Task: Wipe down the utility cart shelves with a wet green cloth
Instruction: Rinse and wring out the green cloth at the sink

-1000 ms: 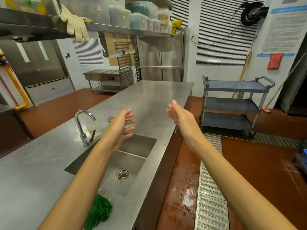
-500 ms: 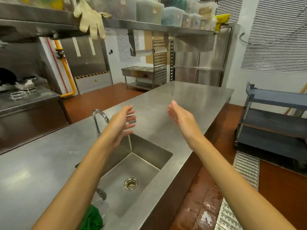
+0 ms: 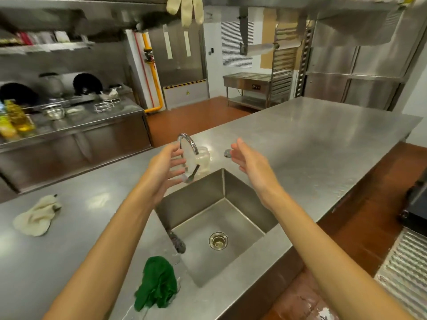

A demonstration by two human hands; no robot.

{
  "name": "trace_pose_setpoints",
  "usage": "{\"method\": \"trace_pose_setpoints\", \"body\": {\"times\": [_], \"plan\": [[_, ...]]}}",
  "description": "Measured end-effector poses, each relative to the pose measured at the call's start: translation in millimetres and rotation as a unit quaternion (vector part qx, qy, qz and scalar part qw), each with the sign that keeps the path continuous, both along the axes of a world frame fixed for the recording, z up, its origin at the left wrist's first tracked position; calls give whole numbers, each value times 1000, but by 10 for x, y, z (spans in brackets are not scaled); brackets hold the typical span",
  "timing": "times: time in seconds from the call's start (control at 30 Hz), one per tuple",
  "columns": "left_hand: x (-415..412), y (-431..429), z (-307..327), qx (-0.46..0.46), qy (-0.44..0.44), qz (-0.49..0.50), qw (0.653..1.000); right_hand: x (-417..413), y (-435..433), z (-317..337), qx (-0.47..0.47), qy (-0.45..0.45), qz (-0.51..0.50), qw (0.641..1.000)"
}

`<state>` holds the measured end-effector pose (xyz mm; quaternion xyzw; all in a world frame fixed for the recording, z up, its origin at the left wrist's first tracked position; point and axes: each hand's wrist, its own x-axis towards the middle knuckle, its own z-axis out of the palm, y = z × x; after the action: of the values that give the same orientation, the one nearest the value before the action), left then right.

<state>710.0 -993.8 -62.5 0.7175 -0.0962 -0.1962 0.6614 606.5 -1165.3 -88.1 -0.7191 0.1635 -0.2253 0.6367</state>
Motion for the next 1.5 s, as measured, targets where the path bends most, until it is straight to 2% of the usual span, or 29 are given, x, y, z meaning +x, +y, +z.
{"method": "trace_pose_setpoints", "body": {"times": [0.47,0.93,1.0,1.17,1.3,1.5], "plan": [[552,920,-807,42,62,93,993,941,830,-637,11,92,119,989],[760,1413,-2017,76,199,134,968,1395,1407,-1688,73,223,156,959],[773,1438,-2186,89,214,136,963,1425,1480,-1842,60,249,146,956],[725,1467,-2561,133,259,114,950,1390,1685,-2315,64,324,148,932],[675,1470,-2767,162,289,106,938,1346,1780,-2608,54,350,170,920],[606,1478,-2967,176,293,107,934,1377,1821,-2949,8,399,215,891]]}}
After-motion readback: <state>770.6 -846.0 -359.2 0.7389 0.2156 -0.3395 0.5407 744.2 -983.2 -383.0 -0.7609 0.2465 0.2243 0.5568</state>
